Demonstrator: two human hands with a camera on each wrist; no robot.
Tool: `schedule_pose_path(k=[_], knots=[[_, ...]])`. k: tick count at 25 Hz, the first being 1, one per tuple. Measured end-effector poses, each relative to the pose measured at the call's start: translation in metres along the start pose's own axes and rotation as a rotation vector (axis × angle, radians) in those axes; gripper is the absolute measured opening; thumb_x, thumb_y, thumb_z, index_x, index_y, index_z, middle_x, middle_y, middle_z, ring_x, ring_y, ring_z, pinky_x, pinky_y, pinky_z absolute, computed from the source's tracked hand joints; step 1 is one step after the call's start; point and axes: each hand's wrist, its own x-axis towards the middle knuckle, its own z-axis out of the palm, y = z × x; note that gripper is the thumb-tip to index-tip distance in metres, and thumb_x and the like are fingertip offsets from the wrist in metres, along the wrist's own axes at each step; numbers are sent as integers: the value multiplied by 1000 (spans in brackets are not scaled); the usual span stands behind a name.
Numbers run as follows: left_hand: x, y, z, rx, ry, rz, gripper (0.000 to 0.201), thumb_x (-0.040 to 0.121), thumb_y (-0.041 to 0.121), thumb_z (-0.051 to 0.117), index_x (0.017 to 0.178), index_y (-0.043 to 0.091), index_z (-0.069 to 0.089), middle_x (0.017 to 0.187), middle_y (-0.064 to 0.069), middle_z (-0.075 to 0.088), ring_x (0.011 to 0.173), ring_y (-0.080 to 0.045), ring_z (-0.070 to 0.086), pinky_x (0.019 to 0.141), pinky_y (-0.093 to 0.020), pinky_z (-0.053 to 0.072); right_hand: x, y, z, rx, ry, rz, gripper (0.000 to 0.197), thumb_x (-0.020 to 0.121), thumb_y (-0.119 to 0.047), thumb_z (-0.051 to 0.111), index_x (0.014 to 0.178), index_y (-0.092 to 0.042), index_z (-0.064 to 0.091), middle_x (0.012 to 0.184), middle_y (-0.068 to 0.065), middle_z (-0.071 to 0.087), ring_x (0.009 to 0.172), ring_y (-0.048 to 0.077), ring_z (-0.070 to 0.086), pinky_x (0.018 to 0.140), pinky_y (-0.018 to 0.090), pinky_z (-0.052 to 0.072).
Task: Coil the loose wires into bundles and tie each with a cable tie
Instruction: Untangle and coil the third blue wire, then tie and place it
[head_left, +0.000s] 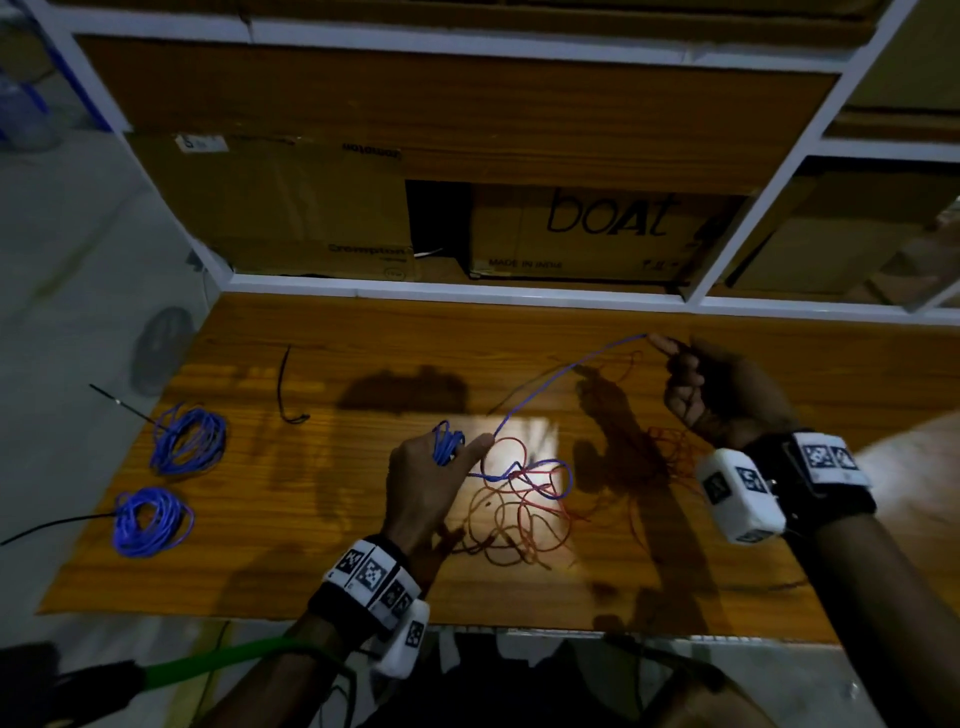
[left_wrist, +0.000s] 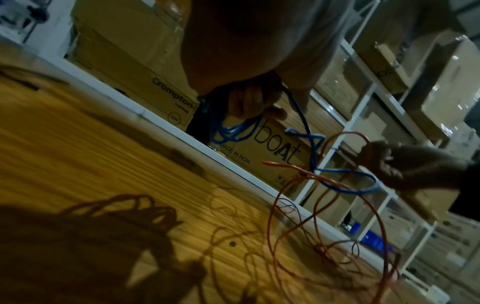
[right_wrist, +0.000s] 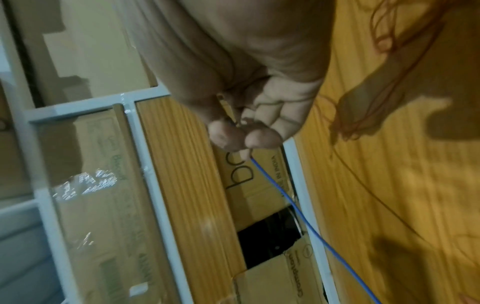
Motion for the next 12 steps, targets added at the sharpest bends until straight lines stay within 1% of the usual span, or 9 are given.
schedule_pose_path(k=[1,3,4,6,7,9,10,11,12], knots=[[2,-2,3,-71,-42,-25,50,83,44,77,52,17,50,46,9,39,45,-13,36,49,-31,32,0,5,0,16,-14,-2,46,104,-38,40,129,-8,64,67,-7,61,51,5,54,53,19,48],[4,-1,6,-173,-136,-48,48,84,40,78,65,1,57,54,-1,45,51,-16,41,54,-34,36,0,21,6,-26,-37,17,46,105,-40,37,125,-13,68,76,-2,71,57,9,64,54,21,55],[4,0,6,-221,-186,-59,46,84,36,79,67,0,57,57,-3,47,52,-17,43,55,-34,37,-1,30,13,-109,-23,15,41,106,-37,37,126,-15,66,80,-1,72,58,10,66,53,22,56],[4,1,6,-327,-280,-71,37,84,24,80,65,6,54,55,2,46,50,-14,42,55,-27,38,-1,51,22,-431,-1,-37,32,106,-27,40,125,-18,64,84,1,71,62,12,65,53,22,52],[3,4,6,-374,-321,-82,32,84,16,79,67,7,54,53,6,44,48,-10,41,54,-21,39,-2,61,25,-640,-18,-98,28,106,-22,43,120,-19,66,84,1,71,64,12,64,55,22,49],[3,10,5,-423,-369,-113,20,83,5,77,77,1,58,51,10,46,44,-5,42,50,-13,39,-4,77,26,-1063,-89,-309,23,104,-16,51,100,-25,72,78,-2,71,63,12,64,58,26,46],[4,11,5,-428,-380,-118,17,83,3,76,81,0,59,51,10,48,44,-3,43,49,-12,38,-7,82,26,-1234,-127,-395,24,103,-17,54,91,-28,72,74,-3,71,62,13,63,57,29,46],[5,11,5,-423,-377,-122,15,83,1,75,82,0,60,51,10,50,44,-3,44,48,-12,38,-10,85,29,-1344,-170,-437,23,101,-21,58,85,-30,71,71,-2,71,59,14,63,55,31,47],[5,12,5,-419,-369,-127,14,83,0,74,82,0,61,52,10,51,44,-3,45,48,-12,38,-13,89,32,-1396,-207,-436,22,99,-27,61,80,-28,71,68,-1,71,56,14,63,52,31,48]])
